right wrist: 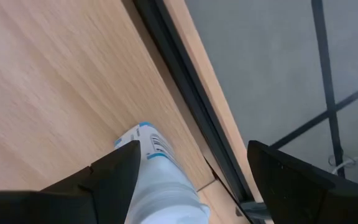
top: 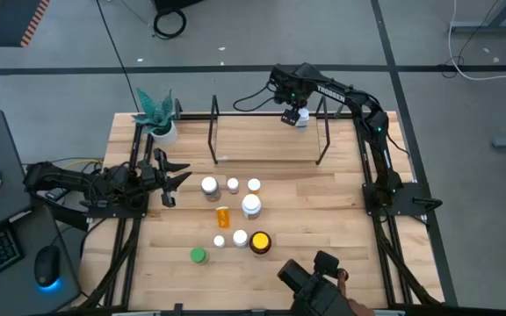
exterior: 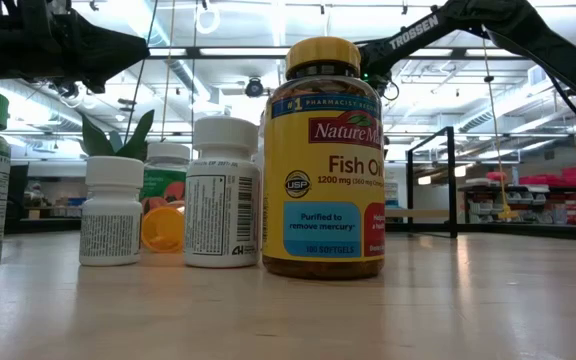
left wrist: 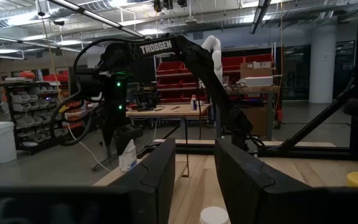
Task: Pick and place medicine bottles onto shelf by color
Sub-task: Put the white-blue pill bottle on the shelf
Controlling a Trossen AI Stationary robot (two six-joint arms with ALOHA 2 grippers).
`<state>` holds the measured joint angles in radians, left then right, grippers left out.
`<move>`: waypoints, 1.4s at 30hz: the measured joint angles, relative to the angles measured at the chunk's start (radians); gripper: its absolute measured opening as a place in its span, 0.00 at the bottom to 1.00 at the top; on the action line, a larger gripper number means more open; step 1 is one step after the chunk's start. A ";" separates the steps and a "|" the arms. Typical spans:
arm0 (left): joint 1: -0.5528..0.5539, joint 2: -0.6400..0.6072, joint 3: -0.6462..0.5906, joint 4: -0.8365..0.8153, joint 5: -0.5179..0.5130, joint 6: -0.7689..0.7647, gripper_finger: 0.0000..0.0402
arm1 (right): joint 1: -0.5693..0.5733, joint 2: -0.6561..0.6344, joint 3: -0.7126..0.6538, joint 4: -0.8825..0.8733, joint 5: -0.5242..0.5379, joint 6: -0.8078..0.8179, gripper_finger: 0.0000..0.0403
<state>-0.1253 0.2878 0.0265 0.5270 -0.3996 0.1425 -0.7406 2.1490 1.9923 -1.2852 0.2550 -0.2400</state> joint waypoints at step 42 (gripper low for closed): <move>0.000 0.000 0.000 0.000 0.000 0.000 0.29 | 0.027 0.000 0.016 -0.063 0.058 0.000 0.75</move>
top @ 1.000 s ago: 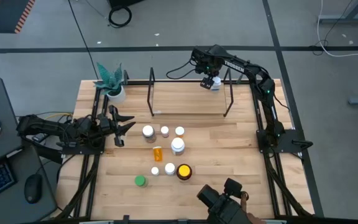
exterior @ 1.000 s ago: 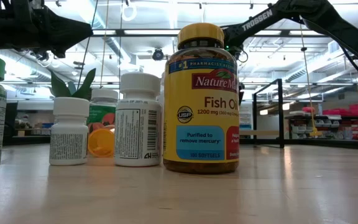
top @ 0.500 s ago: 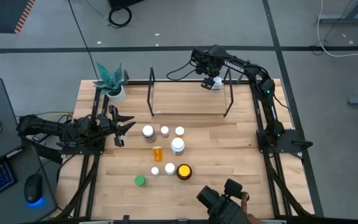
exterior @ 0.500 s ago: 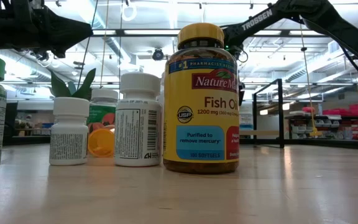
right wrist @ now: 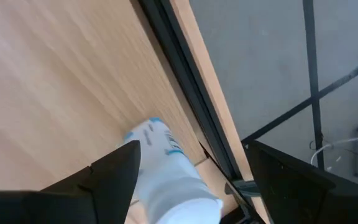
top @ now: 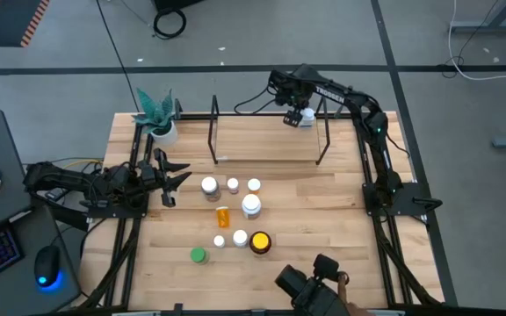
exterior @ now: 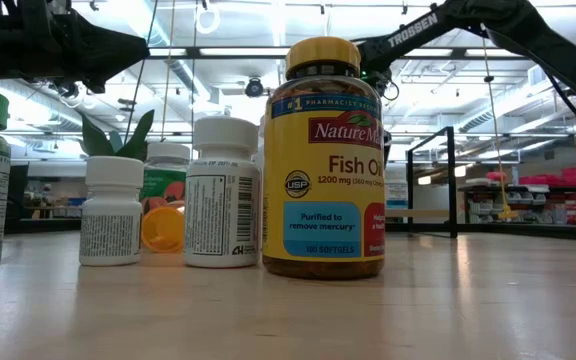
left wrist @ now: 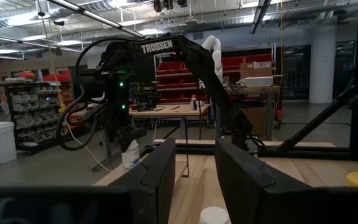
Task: Pick and place medicine bottles onto shelf by color
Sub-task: Put the white-blue pill bottle on the shelf, then put the yellow pill bottle on the shelf
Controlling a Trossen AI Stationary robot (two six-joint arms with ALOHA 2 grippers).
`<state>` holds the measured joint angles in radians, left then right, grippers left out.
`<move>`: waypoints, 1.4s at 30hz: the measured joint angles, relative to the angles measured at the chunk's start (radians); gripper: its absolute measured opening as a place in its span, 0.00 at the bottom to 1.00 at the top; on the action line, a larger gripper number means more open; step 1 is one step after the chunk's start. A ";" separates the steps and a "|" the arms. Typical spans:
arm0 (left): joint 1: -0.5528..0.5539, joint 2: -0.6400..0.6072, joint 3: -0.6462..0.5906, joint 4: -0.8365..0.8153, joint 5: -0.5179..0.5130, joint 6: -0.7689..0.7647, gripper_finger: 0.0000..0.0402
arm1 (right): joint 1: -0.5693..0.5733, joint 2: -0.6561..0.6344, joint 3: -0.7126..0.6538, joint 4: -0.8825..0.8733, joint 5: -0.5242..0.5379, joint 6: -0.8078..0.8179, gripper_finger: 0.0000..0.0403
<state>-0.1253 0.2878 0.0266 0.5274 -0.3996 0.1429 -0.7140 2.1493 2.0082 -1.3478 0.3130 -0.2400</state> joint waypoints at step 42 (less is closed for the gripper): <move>0.000 0.000 0.000 -0.008 0.000 -0.175 0.30 | 0.763 -0.002 0.147 0.132 -0.232 0.351 0.73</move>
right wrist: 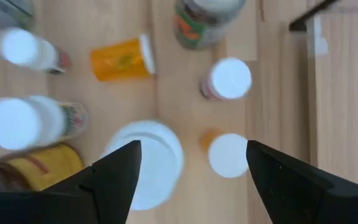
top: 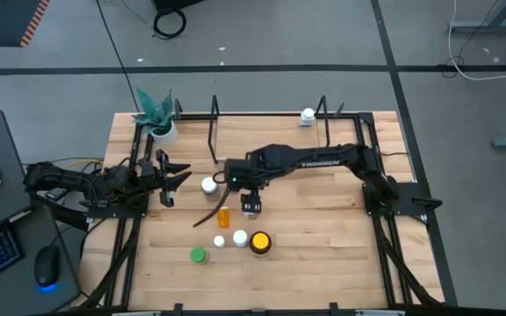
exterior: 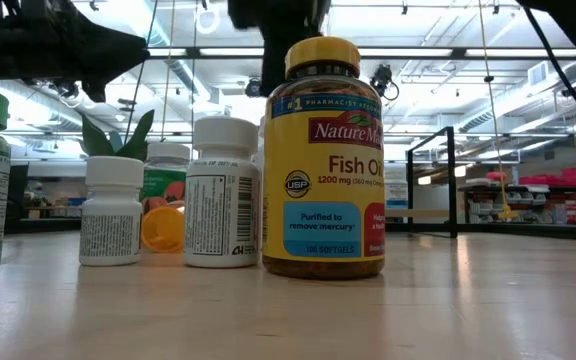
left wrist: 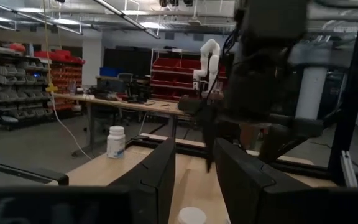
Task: Pick and place medicine bottles onto shelf by color
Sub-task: Put the yellow pill bottle on the shelf
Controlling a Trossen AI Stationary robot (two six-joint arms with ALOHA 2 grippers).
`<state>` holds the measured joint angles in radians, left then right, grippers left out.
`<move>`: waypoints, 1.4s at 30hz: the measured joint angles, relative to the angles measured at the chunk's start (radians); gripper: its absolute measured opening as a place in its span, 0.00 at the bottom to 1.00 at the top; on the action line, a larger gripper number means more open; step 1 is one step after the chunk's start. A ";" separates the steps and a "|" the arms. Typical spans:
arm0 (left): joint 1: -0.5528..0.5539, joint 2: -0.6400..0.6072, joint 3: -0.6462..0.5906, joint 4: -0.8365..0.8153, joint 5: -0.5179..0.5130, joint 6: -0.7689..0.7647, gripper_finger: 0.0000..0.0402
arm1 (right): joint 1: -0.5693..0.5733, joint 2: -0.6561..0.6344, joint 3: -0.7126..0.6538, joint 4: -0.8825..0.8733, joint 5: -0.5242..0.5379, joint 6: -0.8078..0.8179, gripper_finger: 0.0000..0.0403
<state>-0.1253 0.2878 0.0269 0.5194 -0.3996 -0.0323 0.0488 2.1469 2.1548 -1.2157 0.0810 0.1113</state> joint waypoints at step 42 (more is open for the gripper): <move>-0.001 0.000 0.000 -0.047 0.001 -0.227 0.30 | 0.329 0.003 -0.200 0.221 0.007 0.105 0.85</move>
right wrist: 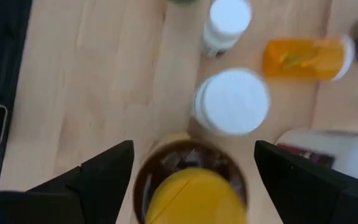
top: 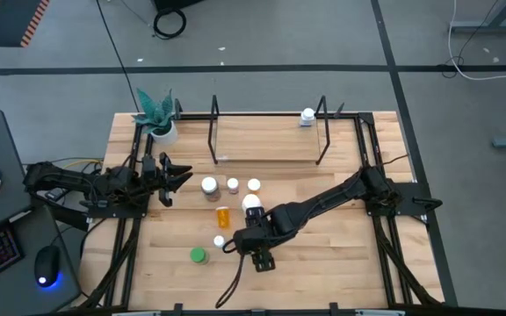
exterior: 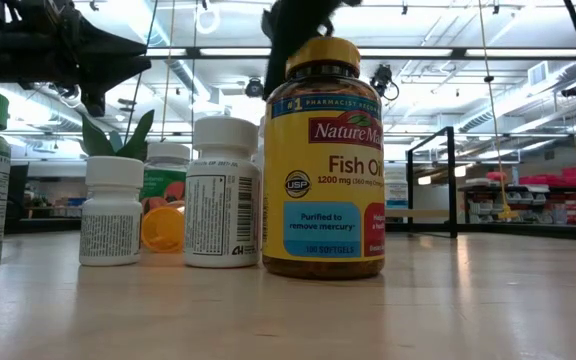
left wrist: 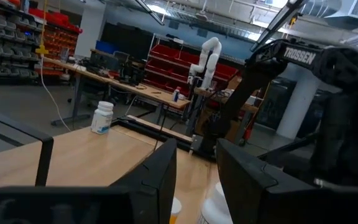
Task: Pick and place medicine bottles onto shelf by color
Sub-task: Put the yellow pill bottle on the shelf
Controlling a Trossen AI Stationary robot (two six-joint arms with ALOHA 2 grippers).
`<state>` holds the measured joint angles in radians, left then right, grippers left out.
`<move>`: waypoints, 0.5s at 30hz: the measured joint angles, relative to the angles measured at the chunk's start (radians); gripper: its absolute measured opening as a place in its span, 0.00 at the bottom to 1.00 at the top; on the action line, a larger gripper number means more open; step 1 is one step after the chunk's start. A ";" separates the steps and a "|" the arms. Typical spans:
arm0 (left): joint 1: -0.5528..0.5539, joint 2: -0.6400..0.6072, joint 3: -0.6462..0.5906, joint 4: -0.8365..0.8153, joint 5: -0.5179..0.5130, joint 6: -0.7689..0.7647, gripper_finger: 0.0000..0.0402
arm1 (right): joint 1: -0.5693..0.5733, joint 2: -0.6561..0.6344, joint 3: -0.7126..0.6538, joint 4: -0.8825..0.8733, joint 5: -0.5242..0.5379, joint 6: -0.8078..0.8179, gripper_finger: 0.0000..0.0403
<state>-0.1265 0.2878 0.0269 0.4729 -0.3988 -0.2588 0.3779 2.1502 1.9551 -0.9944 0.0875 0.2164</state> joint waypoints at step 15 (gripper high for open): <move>0.000 0.000 0.000 0.000 0.000 -0.049 0.30 | -0.001 -0.001 -0.020 -0.066 -0.006 0.081 0.78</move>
<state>-0.1265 0.2878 0.0269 0.4732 -0.3988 -0.3080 0.3771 2.1488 1.9347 -1.0602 0.0817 0.2970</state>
